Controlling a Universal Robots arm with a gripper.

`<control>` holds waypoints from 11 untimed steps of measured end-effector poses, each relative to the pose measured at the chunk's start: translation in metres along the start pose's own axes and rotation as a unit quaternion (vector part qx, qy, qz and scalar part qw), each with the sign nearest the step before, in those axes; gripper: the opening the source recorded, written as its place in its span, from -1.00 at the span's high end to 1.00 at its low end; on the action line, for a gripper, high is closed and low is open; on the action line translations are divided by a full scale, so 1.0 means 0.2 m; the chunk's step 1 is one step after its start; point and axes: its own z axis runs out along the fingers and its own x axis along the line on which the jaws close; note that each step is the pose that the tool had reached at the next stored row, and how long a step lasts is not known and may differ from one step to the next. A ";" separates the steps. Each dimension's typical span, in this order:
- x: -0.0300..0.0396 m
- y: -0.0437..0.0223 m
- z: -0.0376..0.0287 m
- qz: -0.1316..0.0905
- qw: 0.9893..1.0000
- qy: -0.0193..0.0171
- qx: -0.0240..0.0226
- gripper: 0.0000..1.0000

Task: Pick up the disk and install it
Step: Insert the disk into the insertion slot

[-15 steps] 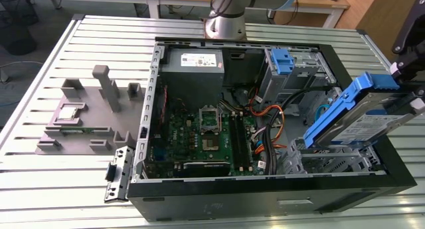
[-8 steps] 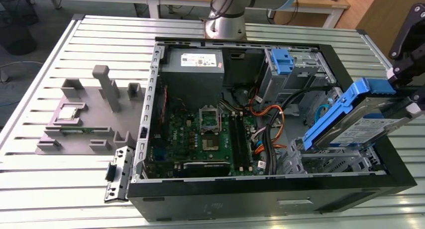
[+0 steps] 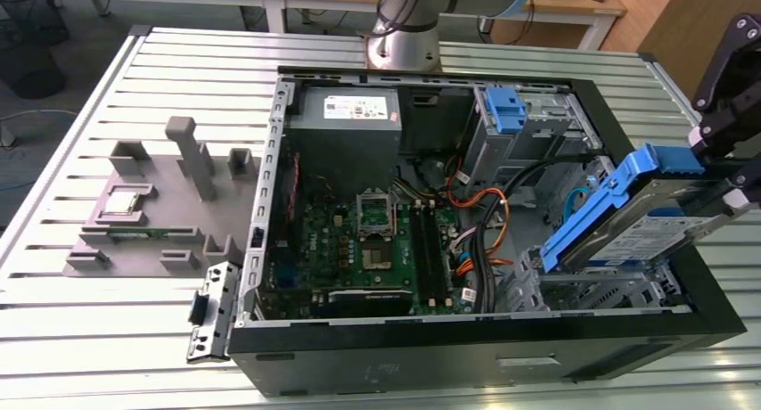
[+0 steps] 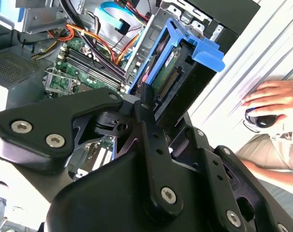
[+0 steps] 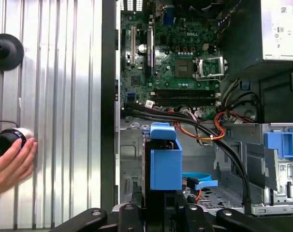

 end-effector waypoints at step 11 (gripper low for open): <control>-0.028 -0.002 0.046 0.000 1.000 0.005 0.000 0.31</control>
